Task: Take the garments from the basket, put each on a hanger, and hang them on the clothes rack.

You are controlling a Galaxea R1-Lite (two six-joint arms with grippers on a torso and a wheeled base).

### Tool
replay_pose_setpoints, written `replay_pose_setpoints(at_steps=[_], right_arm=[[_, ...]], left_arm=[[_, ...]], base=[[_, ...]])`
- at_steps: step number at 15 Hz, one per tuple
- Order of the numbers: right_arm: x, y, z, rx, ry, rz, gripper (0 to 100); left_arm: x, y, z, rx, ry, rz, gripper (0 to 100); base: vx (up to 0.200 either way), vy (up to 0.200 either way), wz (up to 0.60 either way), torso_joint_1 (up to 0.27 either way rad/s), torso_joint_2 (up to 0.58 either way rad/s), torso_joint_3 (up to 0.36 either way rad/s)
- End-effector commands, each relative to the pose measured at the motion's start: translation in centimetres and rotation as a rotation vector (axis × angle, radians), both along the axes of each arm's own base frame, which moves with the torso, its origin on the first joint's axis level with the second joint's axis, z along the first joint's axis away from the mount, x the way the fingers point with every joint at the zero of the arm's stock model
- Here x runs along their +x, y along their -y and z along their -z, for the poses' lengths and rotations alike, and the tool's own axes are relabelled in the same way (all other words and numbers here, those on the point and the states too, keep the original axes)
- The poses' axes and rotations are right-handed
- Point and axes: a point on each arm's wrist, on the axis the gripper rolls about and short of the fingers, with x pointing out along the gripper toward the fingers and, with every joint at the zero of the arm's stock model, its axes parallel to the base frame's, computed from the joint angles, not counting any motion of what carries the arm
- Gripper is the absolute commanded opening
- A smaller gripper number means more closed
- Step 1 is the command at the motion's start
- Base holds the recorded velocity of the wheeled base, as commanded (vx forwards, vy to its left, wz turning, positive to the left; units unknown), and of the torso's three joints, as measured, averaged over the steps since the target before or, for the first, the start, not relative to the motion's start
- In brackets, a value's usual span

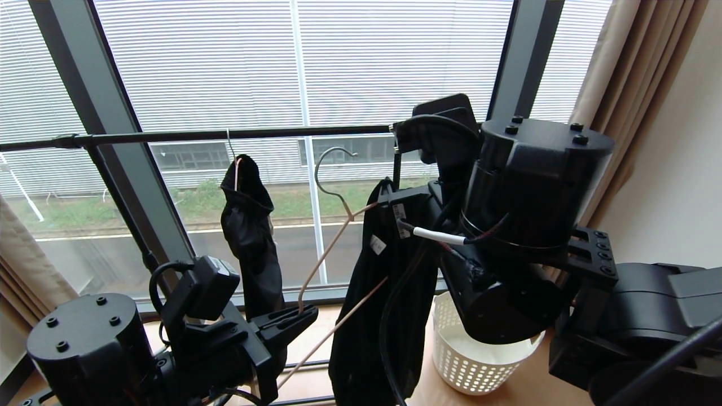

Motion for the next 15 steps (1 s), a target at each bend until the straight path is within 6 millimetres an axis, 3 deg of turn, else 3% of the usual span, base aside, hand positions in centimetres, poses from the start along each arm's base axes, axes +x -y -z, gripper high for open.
replay_pose_setpoints(at_steps=[1,8,15], right_arm=[[-0.1,0.2,-0.2,0.005,0.004,0.002,100],[-2.2,-1.0,0.5,-0.018,-0.011,-0.068,100],[-3.8,0.3,0.5,-0.078,-0.02,-0.141,100]], left_arm=[[0.0,0.0,0.0,-0.001,0.0,0.001,0],[0.1,0.0,0.0,0.0,0.0,-0.004,0],[0.4,-0.3,-0.1,-0.004,0.005,-0.022,0]], base=[[0.0,0.0,0.0,0.0,0.0,0.0],[0.0,0.0,0.0,0.0,0.0,0.0],[0.0,0.0,0.0,0.0,0.0,0.0]])
